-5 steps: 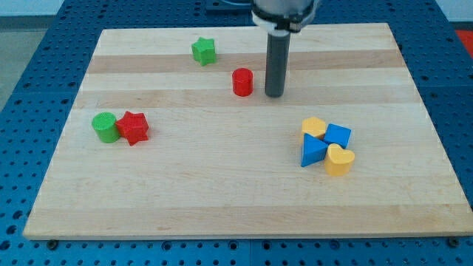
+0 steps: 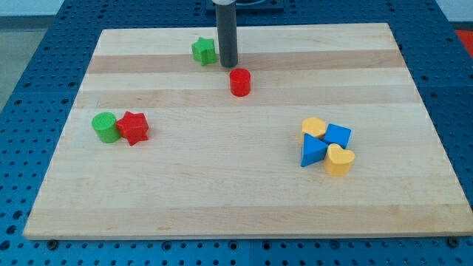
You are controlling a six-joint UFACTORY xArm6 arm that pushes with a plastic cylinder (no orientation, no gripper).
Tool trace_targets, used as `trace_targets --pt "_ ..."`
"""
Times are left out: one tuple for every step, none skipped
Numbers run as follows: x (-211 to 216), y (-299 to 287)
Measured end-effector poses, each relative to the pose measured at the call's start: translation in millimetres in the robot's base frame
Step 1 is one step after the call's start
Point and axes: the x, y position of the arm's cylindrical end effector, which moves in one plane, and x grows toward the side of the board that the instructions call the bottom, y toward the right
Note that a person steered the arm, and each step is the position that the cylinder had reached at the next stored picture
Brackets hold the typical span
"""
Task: Move the red circle slightly downwards
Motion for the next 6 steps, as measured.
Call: trace_targets --pt "22.6 38.6" --pt "39.9 37.0" --pt "46.3 6.7" --pt "66.5 5.8" --pt "75.8 24.9" --pt "83.8 34.2"
